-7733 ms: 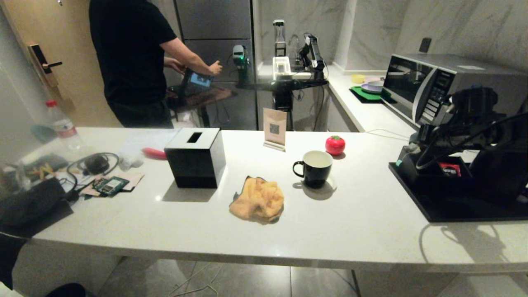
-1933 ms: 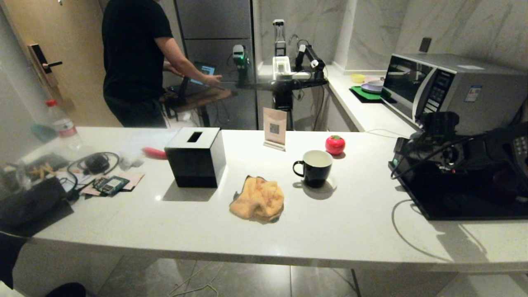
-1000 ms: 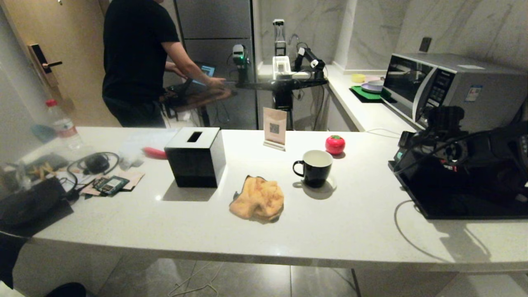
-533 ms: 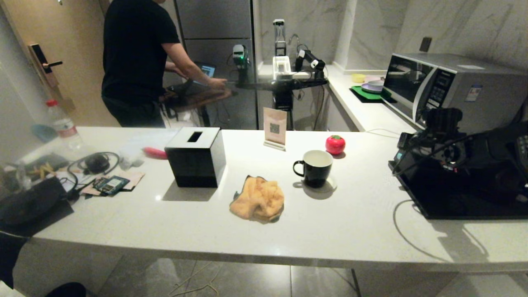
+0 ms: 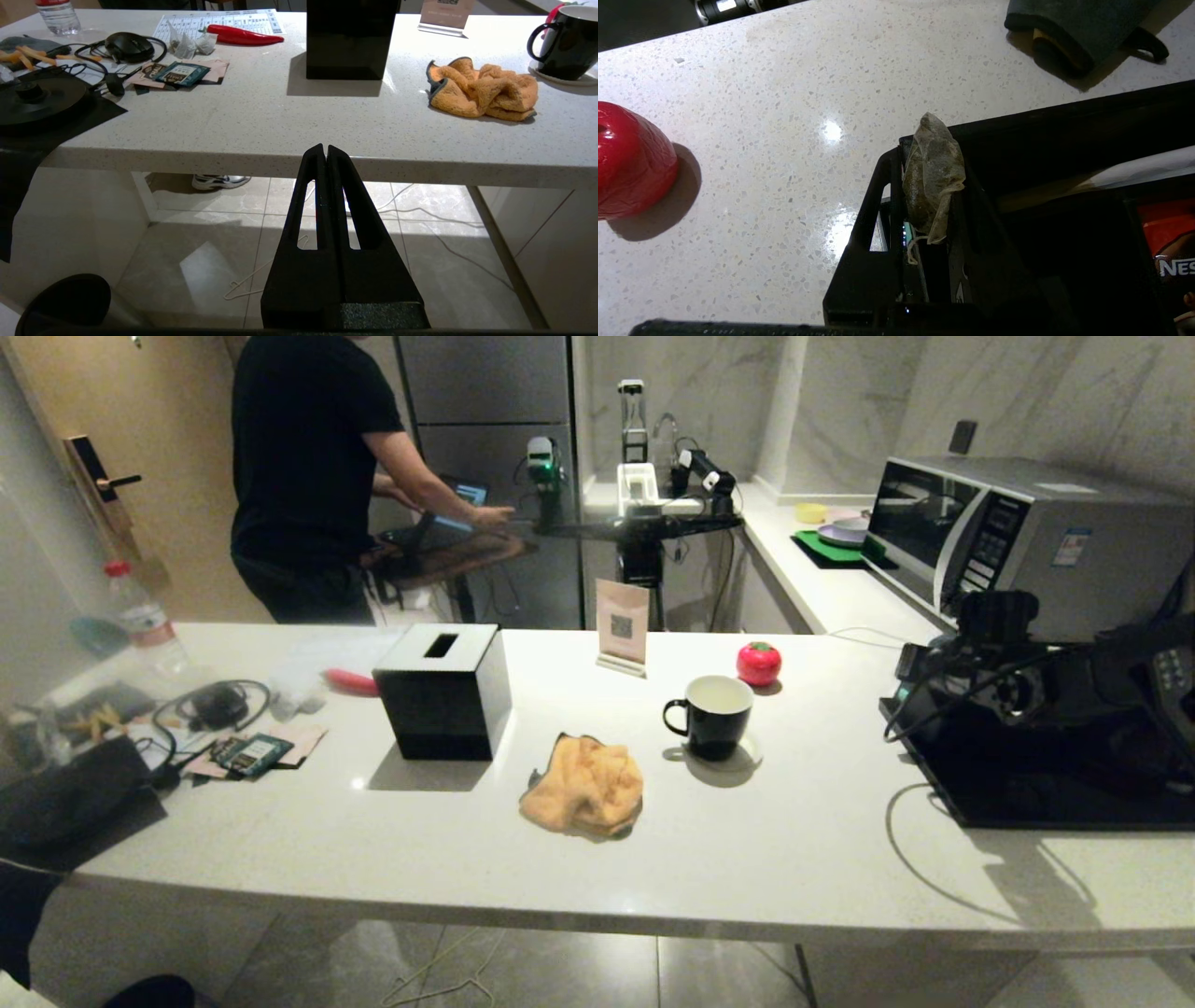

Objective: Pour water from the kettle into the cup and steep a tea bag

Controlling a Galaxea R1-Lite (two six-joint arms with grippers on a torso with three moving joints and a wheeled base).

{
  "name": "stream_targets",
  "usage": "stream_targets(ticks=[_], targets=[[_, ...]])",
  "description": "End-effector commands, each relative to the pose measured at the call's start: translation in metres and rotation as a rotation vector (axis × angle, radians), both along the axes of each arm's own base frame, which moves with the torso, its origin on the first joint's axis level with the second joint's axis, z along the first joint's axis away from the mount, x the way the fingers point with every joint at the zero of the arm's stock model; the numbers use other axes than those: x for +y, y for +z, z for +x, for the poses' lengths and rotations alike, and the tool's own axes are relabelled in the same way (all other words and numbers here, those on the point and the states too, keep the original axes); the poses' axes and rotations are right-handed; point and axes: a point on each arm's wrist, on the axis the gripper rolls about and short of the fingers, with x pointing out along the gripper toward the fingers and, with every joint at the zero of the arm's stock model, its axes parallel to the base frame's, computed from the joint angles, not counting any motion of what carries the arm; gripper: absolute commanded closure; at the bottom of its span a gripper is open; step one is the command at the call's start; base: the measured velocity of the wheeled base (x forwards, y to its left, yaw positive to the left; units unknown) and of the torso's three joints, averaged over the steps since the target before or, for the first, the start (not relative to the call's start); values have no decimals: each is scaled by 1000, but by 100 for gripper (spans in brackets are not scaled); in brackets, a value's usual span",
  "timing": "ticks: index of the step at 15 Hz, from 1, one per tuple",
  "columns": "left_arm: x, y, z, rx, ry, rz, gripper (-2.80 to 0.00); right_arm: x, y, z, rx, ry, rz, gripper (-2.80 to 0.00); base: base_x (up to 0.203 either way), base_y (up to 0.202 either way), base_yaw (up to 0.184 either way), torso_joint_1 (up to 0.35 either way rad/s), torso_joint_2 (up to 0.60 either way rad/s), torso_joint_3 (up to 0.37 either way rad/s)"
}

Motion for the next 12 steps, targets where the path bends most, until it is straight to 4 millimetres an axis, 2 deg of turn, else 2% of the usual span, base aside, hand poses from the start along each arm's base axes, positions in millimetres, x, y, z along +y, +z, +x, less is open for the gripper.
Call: stream_targets(ticks=[1,5,6,12], targets=[[0,0,0,1,0,-1,0,0,-2,0,4,-2,1,0,0,0,0,0,0,0],[0,0,0,1,0,-1,0,1,-7,-2,22,0,1,0,0,0,0,0,0,0],[0,0,0,1,0,-1,0,1,-8,-2,26,0,2,-280,0,0,0,0,0,0],[0,0,0,1,0,-1,0,0,-7,-2,20,-1,1,-280,0,0,0,0,0,0]])
